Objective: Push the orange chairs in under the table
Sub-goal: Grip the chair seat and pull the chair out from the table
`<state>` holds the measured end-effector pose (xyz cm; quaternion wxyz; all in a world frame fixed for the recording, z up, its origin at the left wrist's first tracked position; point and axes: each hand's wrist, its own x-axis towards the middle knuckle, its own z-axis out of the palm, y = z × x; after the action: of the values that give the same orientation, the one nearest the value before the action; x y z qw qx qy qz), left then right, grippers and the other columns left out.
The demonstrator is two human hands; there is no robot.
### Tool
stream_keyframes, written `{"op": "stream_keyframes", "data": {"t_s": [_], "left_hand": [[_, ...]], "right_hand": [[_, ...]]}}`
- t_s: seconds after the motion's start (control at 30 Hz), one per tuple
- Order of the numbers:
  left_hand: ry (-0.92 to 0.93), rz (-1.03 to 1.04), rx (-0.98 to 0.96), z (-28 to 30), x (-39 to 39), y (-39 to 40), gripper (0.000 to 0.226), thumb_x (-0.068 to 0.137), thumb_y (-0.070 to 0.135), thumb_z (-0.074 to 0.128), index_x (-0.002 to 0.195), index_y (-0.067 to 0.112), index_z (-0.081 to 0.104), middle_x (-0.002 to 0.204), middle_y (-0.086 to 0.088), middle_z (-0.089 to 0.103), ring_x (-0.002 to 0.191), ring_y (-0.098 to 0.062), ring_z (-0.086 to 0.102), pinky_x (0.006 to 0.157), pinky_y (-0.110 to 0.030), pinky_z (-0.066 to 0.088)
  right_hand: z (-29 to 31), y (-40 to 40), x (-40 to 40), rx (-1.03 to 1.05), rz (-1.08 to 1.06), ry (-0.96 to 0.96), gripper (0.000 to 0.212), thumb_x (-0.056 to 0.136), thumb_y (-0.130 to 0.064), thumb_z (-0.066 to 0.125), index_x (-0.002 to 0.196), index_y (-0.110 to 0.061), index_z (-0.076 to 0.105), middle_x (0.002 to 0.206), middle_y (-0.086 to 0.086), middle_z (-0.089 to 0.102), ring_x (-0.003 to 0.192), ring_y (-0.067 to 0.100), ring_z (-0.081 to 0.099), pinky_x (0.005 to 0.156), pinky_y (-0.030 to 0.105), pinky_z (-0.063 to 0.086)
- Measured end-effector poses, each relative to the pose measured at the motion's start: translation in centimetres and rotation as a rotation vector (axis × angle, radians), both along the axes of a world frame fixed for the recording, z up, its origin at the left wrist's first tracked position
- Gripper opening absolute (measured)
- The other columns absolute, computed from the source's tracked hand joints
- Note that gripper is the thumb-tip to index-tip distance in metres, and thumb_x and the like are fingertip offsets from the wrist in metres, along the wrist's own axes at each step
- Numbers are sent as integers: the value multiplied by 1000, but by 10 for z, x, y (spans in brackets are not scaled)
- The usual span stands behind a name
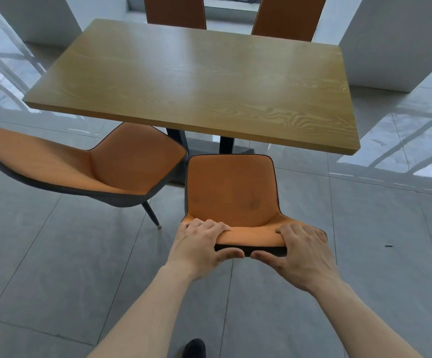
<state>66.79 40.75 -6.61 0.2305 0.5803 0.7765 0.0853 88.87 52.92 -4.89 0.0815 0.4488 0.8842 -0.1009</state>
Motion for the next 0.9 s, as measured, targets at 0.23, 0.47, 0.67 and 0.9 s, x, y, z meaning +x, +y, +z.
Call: {"op": "stream_keyframes", "data": {"t_s": [0.23,0.47,0.67,0.9], "left_hand": [[-20,-53,-1,-2,-34,34,81,75,99,21,130,46,49,124,17,60,112,-14,48,100,-39,30],[-14,-54,13,-6,-29,28,83,75,99,22,131,45,49,123,16,60,111,-15,50,100,-41,33],[-3,-30,13,-8,-35,27,80,76,99,21,129,46,49,121,18,60,107,-13,49,98,-39,33],[-22,-42,-44,-1,-33,26,82,73,101,21,130,48,47,120,20,59,107,-11,48,101,-38,35]], "right_hand": [[-6,23,-26,30,-51,-1,105,63,-108,16,115,-28,60,117,-4,64,109,23,54,95,44,41],[-6,18,-21,27,-57,2,106,64,-108,18,119,-27,60,118,-4,63,109,23,52,95,45,40],[-6,24,-31,-4,-22,-22,108,63,-108,16,122,-29,57,122,-5,61,114,22,51,99,44,40],[4,18,-29,-42,-41,-47,112,59,-109,14,131,-32,54,129,-8,60,121,19,50,109,41,36]]}}
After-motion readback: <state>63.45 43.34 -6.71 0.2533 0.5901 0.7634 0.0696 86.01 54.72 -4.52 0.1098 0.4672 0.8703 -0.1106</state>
